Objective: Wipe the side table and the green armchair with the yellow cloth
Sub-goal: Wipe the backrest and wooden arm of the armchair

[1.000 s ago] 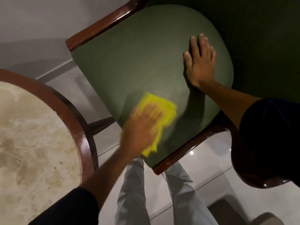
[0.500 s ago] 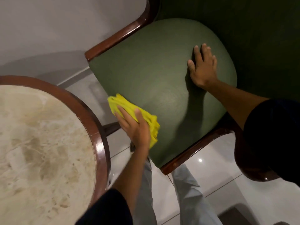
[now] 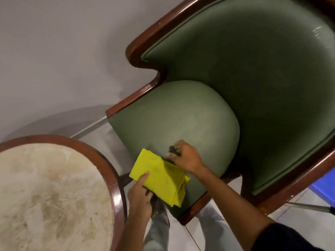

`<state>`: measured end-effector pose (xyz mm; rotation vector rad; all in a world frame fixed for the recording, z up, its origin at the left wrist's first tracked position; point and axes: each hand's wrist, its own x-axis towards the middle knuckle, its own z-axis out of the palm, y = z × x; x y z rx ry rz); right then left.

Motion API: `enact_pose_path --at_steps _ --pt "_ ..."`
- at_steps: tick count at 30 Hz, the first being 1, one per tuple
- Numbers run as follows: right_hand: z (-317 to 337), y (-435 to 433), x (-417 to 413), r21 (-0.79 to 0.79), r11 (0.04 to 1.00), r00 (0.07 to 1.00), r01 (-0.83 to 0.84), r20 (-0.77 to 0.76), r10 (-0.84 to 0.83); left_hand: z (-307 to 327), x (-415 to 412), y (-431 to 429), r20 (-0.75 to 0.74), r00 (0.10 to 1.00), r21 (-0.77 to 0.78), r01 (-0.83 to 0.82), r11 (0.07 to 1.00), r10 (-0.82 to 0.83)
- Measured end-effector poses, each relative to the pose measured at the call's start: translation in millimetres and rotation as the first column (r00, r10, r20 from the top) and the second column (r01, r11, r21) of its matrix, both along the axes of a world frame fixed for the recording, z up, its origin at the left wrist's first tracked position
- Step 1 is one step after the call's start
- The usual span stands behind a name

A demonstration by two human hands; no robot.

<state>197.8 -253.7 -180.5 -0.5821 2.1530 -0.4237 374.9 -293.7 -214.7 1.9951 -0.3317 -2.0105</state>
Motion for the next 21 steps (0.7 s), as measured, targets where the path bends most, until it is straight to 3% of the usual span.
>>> enact_pose_path --at_steps 5,8,11,13,15,17,18,20,21 --pt "24 1 -20 -0.099 0.995 0.991 0.013 0.135 0.001 54 -26 -32 -0.222 0.961 -0.188 0.123 0.974 -0.164" --pt "52 7 -41 -0.236 0.969 0.980 0.072 0.199 -0.025 86 -52 -45 -0.333 0.917 -0.185 0.165 0.969 -0.219" --pt "92 19 -86 -0.338 0.907 0.949 0.251 0.272 -0.161 116 -105 -48 -0.425 0.865 -0.231 0.183 0.956 -0.268" --pt "113 67 -181 -0.377 0.841 0.909 0.388 0.309 -0.281 126 -213 -21 -0.487 0.795 -0.222 0.289 0.931 -0.363" --pt "128 66 -187 -0.392 0.847 0.901 0.360 0.382 -0.206 135 -223 -26 -0.534 0.733 -0.284 0.313 0.906 -0.421" --pt "142 67 -188 -0.402 0.861 0.935 0.311 0.293 -0.201 134 -239 -24 -0.544 0.687 -0.378 0.312 0.872 -0.482" --pt "148 66 -185 -0.411 0.859 0.950 0.305 0.190 -0.246 135 -245 -21 -0.489 0.717 -0.416 0.307 0.856 -0.496" --pt "152 108 -247 -0.405 0.860 0.919 0.312 -0.099 -0.381 125 -327 28 -0.278 0.781 -0.513 0.372 0.774 -0.559" --pt "158 109 -250 -0.402 0.877 0.903 0.263 -0.218 -0.370 126 -336 42 -0.166 0.783 -0.591 0.408 0.696 -0.599"
